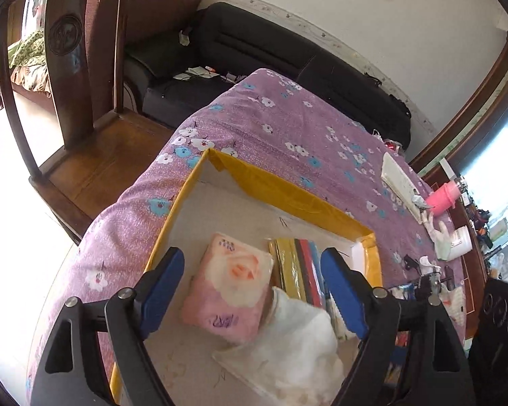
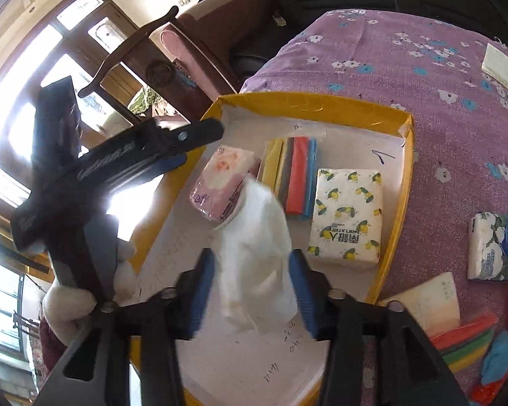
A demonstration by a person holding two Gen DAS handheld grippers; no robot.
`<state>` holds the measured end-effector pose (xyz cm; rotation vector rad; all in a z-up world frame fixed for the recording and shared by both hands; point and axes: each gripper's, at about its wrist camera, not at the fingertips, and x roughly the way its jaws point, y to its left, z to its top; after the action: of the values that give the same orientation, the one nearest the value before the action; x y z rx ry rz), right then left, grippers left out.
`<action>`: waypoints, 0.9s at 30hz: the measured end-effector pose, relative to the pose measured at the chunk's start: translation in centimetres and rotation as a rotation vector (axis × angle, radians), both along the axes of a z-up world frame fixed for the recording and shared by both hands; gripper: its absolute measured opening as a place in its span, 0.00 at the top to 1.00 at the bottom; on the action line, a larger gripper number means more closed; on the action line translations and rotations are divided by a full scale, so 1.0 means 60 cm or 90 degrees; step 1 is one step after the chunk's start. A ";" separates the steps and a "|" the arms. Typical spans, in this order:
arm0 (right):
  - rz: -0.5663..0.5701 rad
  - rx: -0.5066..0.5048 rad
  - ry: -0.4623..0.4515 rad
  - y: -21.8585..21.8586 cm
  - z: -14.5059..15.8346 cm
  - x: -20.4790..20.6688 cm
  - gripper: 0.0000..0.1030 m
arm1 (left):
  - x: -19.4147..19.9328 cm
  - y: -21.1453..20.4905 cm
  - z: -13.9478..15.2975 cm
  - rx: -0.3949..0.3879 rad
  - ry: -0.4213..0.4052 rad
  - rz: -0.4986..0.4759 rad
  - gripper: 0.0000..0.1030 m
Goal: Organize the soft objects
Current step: 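Carry the pink pack and white cloth into the tray and release both, then withdraw both tools from the tray back over the pile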
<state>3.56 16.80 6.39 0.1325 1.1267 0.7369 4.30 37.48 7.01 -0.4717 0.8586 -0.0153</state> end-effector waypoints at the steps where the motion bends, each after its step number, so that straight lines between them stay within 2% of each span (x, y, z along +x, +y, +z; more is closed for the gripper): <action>1: -0.004 0.002 -0.002 -0.003 0.004 -0.001 0.37 | -0.012 -0.001 0.005 -0.004 -0.005 0.001 0.20; 8: -0.025 0.016 -0.024 -0.050 0.039 -0.031 0.37 | -0.090 -0.029 0.052 -0.015 -0.053 -0.004 0.17; 12: -0.044 0.019 -0.056 -0.099 0.062 -0.062 0.37 | -0.143 -0.076 0.080 -0.020 -0.081 -0.026 0.13; 15: -0.066 0.024 -0.078 -0.147 0.075 -0.088 0.36 | -0.175 -0.135 0.092 -0.003 -0.086 -0.061 0.10; 19: -0.106 0.040 -0.091 -0.226 0.084 -0.119 0.29 | -0.199 -0.215 0.086 -0.003 -0.077 -0.115 0.10; 22: -0.144 0.053 -0.090 -0.294 0.086 -0.137 0.29 | -0.212 -0.280 0.074 -0.003 -0.063 -0.148 0.10; 27: -0.201 0.062 -0.101 -0.392 0.085 -0.170 0.29 | -0.228 -0.343 0.048 -0.015 -0.035 -0.163 0.10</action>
<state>-6.63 -6.74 11.50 0.3211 0.8924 0.5101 -9.36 16.91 9.88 -0.3795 0.8616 -0.2727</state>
